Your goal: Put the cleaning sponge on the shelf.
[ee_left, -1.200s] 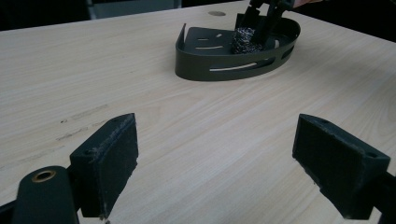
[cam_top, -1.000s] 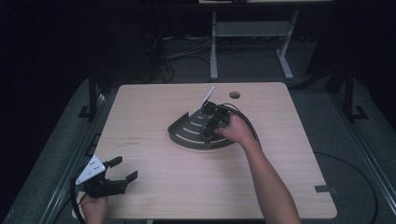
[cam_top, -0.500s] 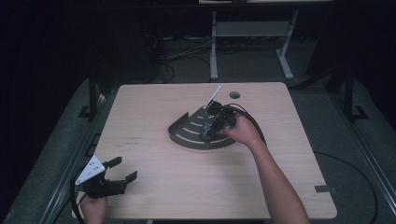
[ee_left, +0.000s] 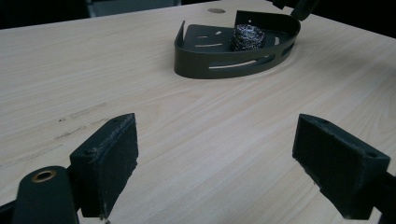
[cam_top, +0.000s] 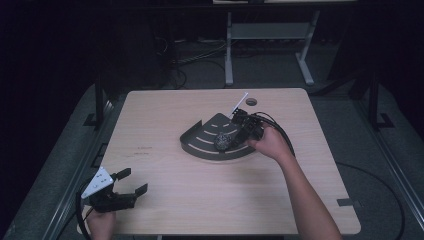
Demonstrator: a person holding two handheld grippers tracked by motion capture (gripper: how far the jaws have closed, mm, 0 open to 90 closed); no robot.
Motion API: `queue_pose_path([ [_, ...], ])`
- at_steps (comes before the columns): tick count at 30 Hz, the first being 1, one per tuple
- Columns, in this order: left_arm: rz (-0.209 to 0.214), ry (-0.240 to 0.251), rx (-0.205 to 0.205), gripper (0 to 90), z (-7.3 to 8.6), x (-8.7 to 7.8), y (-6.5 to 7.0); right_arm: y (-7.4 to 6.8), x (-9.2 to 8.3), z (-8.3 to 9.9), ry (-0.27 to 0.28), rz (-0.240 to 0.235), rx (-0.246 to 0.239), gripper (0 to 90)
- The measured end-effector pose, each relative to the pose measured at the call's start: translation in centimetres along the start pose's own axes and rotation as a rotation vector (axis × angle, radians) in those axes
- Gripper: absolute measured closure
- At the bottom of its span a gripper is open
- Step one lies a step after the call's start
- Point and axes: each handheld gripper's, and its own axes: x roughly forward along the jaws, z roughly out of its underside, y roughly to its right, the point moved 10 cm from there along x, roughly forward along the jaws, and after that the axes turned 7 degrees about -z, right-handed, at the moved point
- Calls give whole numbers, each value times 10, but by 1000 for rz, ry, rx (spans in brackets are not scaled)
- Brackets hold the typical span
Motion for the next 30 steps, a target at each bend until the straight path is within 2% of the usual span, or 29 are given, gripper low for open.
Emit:
queue_pose_path([
  [16, 0, 1, 1, 137, 0, 0, 1, -1, -12, 23, 29, 6, 16, 177],
  [25, 1, -2, 2, 137, 0, 0, 1, -1, -14, 34, 23, 8, 23, 176],
  [30, 1, -2, 4, 137, 0, 0, 1, -2, -16, 39, 20, 20, 9, 176],
])
